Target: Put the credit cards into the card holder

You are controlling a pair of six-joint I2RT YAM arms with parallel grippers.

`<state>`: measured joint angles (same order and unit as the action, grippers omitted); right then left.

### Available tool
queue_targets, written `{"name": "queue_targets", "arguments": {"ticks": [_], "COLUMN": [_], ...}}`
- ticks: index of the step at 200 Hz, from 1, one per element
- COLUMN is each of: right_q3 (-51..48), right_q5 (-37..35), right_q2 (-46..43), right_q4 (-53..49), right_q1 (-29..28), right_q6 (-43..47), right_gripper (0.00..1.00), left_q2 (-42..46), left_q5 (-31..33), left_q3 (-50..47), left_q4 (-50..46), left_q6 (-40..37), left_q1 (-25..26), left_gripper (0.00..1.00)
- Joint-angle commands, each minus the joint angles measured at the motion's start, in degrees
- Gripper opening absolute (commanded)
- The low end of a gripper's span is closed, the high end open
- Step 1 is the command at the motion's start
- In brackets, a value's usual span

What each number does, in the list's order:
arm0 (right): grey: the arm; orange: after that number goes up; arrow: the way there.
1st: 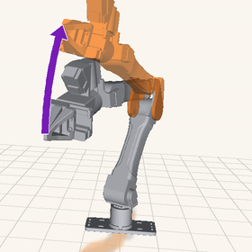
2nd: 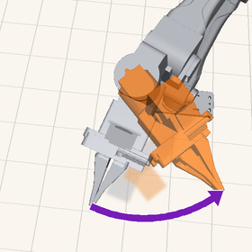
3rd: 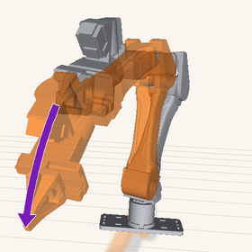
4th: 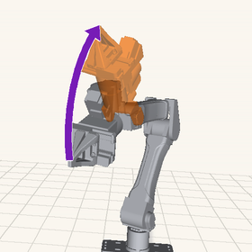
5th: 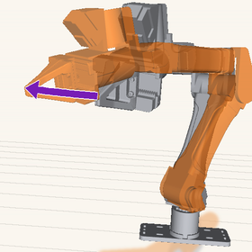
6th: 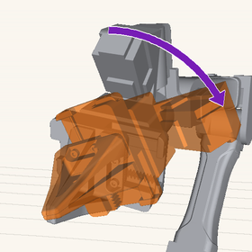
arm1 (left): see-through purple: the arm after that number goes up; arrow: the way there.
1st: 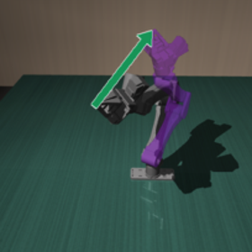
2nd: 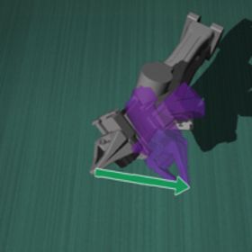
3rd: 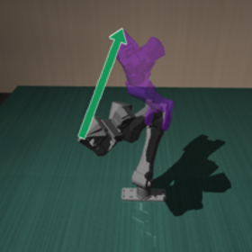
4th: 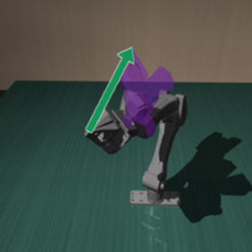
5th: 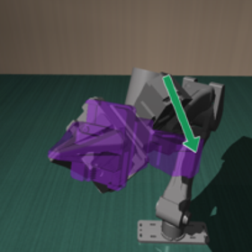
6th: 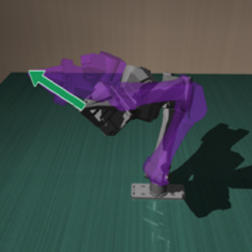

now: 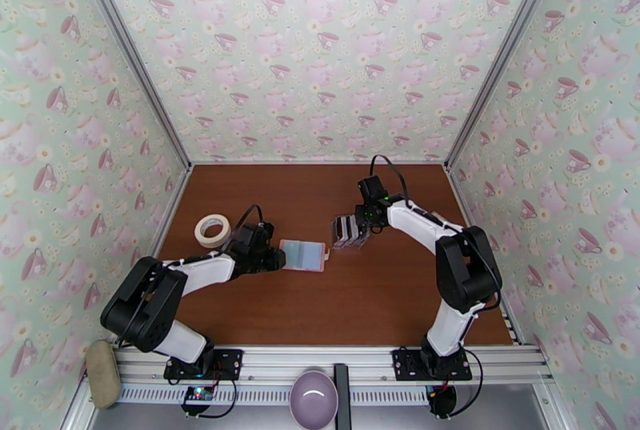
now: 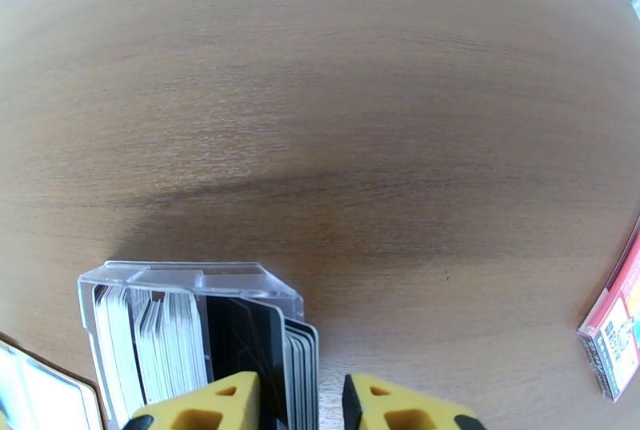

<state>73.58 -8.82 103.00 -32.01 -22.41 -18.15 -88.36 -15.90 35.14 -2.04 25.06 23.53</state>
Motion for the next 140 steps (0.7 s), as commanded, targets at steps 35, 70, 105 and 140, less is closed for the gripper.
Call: {"name": "queue_targets", "arguments": {"ticks": [35, 70, 105, 140], "right_q3": [1.65, 1.95, 2.02, 1.54], "right_q5": [-2.34, -2.43, -2.1, 1.86], "right_q2": [-2.69, -3.02, -2.84, -2.98], "right_q4": [-2.39, -2.7, -2.71, -1.65], "right_q1": [0.26, 0.27, 0.25, 0.33], "right_q6": [0.66, 0.74, 0.75, 0.33], "right_gripper": [0.3, 0.3, 0.23, 0.35], "left_q2": [-3.11, -3.13, -3.11, -3.2], "left_q5": [-1.83, -1.94, -1.94, -2.02], "left_q3": [-1.01, -1.03, -1.04, -1.02], "left_q4": [-1.12, -1.07, -1.12, -1.04], "left_q6": [0.34, 0.34, 0.34, 0.34], "left_q1": [0.33, 0.22, 0.18, 0.21], "left_gripper": [0.37, 0.37, 0.37, 0.37]}}
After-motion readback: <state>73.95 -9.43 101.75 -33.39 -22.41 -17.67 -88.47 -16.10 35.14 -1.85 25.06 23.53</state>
